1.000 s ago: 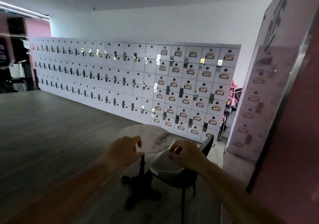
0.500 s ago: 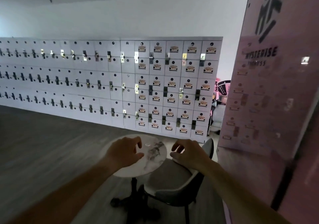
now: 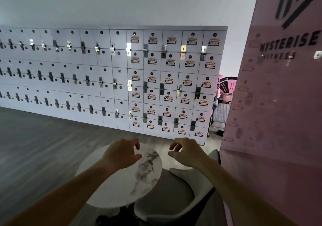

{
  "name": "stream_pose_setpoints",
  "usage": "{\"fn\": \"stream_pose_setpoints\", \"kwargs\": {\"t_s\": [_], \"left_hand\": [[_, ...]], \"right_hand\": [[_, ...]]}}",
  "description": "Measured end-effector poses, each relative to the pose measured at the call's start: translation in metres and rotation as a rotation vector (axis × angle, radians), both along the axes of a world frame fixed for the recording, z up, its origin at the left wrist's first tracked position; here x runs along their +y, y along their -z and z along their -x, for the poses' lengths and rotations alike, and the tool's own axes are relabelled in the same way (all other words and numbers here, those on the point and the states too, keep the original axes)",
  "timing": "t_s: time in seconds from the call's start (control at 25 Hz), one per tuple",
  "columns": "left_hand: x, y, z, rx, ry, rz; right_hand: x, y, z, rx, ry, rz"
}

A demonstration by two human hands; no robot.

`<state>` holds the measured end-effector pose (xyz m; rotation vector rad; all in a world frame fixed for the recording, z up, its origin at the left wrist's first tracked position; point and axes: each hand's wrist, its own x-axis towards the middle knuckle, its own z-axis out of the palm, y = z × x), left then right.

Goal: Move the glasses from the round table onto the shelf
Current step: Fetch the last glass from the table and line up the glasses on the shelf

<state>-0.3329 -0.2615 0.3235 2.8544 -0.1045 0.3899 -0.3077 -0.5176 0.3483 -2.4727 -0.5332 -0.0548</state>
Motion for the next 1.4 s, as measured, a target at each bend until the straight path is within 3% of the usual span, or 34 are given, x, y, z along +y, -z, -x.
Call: {"fn": "stream_pose_setpoints", "kwargs": {"t_s": [0.4,0.76,0.96,1.16,1.4], "left_hand": [[0.039,0.044,-0.128,0.063,-0.094,0.010],[0.108,0.126,-0.285,0.196,-0.068,0.036],[0.153,0.192,-0.364,0.375,-0.089,0.082],[0.175,0.270,-0.399,0.573,-0.135,0.157],[0.176,0.333,-0.423,0.674,-0.146,0.289]], "right_hand": [[0.039,0.043,-0.152,0.087,-0.045,0.036],[0.108,0.113,-0.295,0.246,-0.019,0.110],[0.156,0.177,-0.384,0.362,-0.041,0.176],[0.184,0.261,-0.421,0.487,-0.087,0.266],[0.207,0.319,-0.436,0.540,-0.047,0.170]]}}
